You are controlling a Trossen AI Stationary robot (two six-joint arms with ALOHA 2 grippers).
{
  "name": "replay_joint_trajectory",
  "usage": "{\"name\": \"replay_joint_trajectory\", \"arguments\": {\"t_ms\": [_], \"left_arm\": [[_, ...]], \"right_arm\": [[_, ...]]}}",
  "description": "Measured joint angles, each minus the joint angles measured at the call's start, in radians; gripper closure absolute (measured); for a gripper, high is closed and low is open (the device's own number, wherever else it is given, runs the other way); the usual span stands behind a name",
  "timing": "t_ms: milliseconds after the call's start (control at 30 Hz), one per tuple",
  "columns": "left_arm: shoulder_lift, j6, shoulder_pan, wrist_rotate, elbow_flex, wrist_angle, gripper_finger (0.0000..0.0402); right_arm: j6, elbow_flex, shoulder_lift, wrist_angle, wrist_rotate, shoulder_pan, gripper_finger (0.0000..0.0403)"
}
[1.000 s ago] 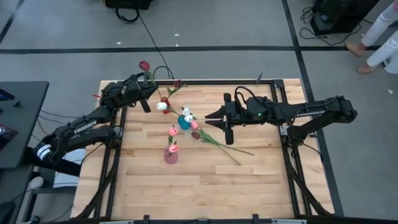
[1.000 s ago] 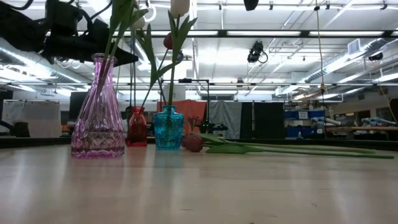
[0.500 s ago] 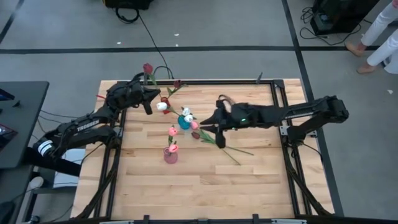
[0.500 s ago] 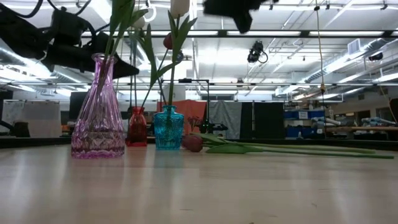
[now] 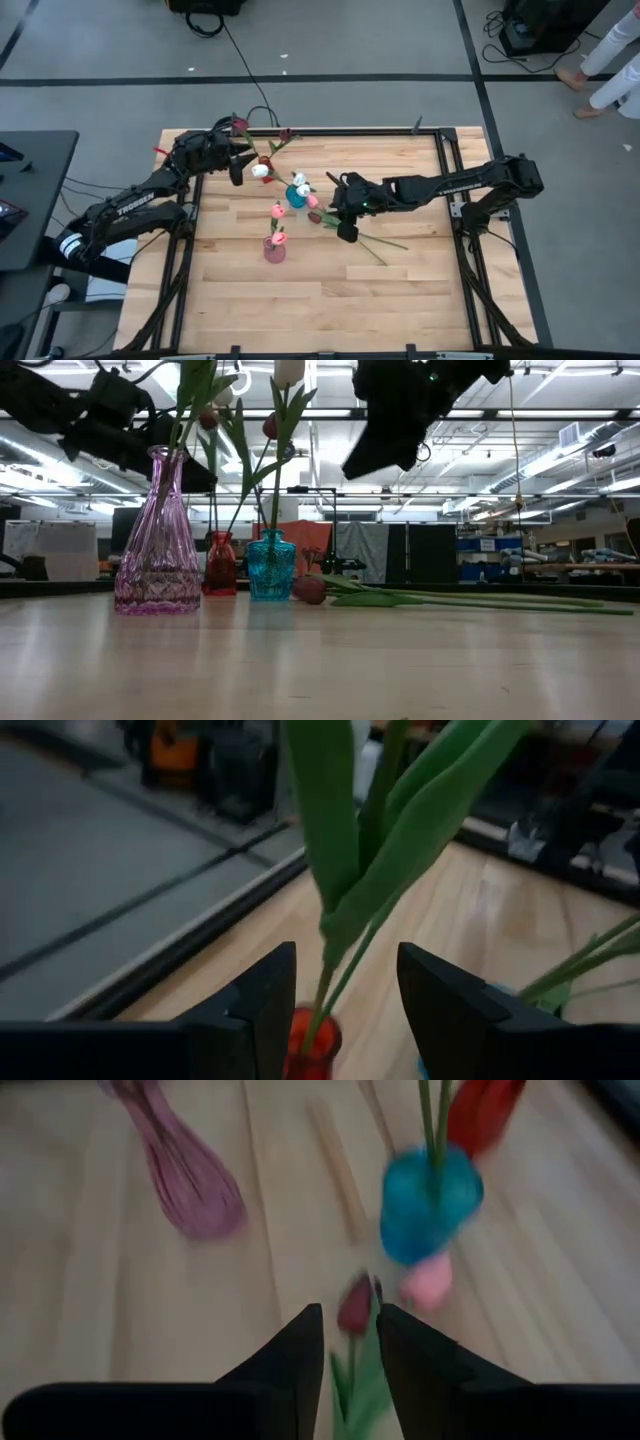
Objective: Sort flowers into vase by color
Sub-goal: Put the pink flower into the pink vase
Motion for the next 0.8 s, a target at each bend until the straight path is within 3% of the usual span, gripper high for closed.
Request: {"name": "replay_joint_trajectory", "arguments": {"t_ms": [100, 233, 433, 567, 800], "left_arm": [[-0.038, 0.020, -0.003, -0.064, 0.042, -0.165, 0.0220], [-0.135, 0.018, -0.006, -0.135, 0.052, -0.314, 0.0220], [-0.325, -0.083, -0.063, -0.226, 0.050, -0.329, 0.0220], [-0.417, -0.114, -0.118, -0.301, 0.050, -0.317, 0.0220], [-0.477, -0.163, -0.219, -0.312, 0.049, -0.368, 0.0220]], "right_arm": [[0.032, -0.009, 0.000, -0.066, 0.005, 0.000, 0.0284], [0.115, -0.100, 0.001, -0.030, 0.015, 0.000, 0.0281], [0.290, -0.223, 0.001, 0.073, 0.004, 0.036, 0.0284], [0.298, -0.197, 0.028, 0.048, 0.070, 0.077, 0.0288], [0.227, -0.061, 0.212, -0.086, 0.075, 0.096, 0.0295]]}}
